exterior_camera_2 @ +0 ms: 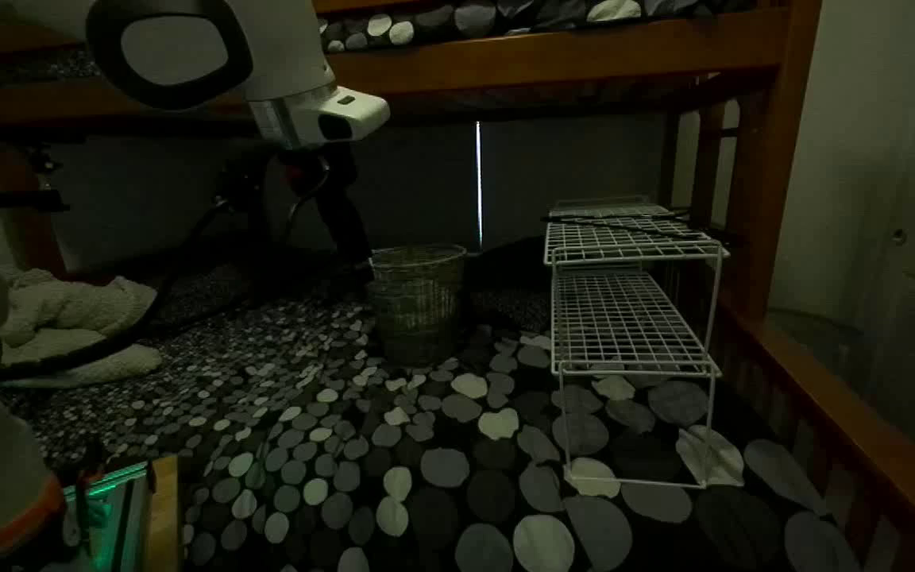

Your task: Put the black hanger in the basket.

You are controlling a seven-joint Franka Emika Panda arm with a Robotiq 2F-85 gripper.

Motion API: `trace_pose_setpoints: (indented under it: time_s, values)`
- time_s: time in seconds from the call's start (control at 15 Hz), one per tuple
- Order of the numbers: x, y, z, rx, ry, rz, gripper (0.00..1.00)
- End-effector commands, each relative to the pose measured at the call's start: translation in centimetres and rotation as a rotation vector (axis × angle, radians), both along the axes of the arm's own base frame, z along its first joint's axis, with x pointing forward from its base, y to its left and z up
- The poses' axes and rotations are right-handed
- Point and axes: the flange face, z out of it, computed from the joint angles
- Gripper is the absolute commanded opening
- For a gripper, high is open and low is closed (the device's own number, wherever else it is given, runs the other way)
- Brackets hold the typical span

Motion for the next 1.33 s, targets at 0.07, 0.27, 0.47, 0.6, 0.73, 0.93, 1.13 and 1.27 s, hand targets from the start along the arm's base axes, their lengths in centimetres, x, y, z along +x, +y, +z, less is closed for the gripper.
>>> trace_pose_setpoints:
  time_s: [0.07,0.27,0.47,0.6,0.73,0.93,1.13,1.27]
  values:
    - [-0.3,0.1,-1.4,-0.001,0.032,0.002,1.0]
    - [0.0,-0.1,-1.3,0.019,0.016,-0.045,1.0]
    - [1.0,-1.5,3.5,0.058,-0.11,-0.204,1.0]
    - [1.5,-3.0,7.2,0.084,-0.168,-0.294,1.0]
    - [2.1,-5.3,11.1,0.108,-0.208,-0.394,1.0]
    - [2.6,-8.6,16.9,0.107,-0.286,-0.565,1.0]
    - [3.4,-13.4,22.5,0.125,-0.308,-0.735,1.0]
    - [2.2,-12.2,22.1,0.133,-0.349,-0.697,1.0]
